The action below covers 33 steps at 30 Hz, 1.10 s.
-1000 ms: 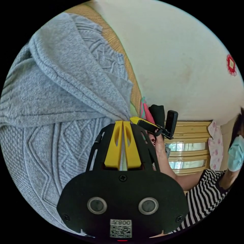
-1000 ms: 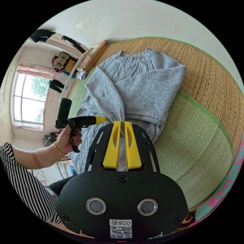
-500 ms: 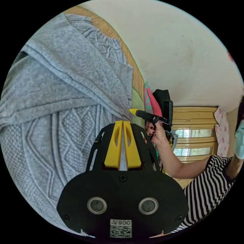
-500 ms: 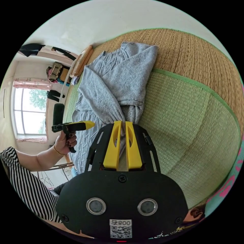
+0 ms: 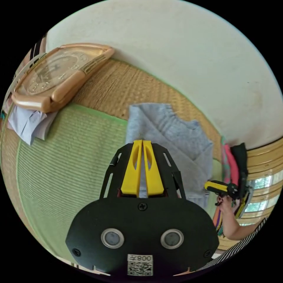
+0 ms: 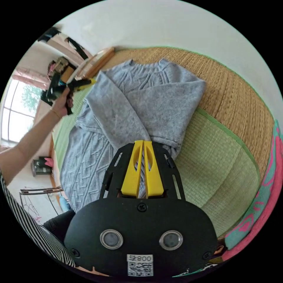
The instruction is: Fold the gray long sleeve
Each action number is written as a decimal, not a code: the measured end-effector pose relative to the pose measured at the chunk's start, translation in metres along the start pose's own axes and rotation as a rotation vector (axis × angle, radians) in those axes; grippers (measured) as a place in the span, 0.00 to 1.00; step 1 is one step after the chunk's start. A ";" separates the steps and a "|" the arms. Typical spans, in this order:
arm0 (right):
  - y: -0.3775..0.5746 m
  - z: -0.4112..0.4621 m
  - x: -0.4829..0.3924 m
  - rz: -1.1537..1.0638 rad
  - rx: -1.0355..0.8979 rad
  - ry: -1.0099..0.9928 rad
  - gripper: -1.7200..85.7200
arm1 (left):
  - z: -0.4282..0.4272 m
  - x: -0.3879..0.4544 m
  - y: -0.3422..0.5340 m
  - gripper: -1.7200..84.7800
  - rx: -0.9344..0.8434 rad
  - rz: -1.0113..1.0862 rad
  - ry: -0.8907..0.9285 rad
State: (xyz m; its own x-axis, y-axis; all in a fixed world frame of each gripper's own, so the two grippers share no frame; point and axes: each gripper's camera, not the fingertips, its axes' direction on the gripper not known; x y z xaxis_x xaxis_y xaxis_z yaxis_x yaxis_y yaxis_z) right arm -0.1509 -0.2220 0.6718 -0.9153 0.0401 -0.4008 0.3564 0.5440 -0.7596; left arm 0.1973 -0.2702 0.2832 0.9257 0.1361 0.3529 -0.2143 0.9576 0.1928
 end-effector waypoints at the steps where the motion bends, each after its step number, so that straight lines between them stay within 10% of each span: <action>1: 0.003 0.006 -0.004 -0.006 0.031 0.014 0.02 | 0.005 -0.005 -0.001 0.02 -0.048 -0.008 0.014; 15: 0.030 0.032 -0.004 0.040 0.056 0.007 0.02 | -0.044 -0.028 0.025 0.02 -0.008 0.042 0.041; 33: 0.128 0.068 0.018 0.147 0.062 -0.151 0.02 | -0.167 -0.098 0.264 0.07 -0.140 -0.029 0.216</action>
State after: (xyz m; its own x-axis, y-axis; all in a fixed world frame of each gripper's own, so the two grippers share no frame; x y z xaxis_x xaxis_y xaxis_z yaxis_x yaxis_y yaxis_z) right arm -0.1089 -0.2093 0.5327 -0.8160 -0.0132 -0.5779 0.4990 0.4885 -0.7158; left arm 0.1022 0.0120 0.1465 0.9792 0.1444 0.1424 -0.1550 0.9857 0.0661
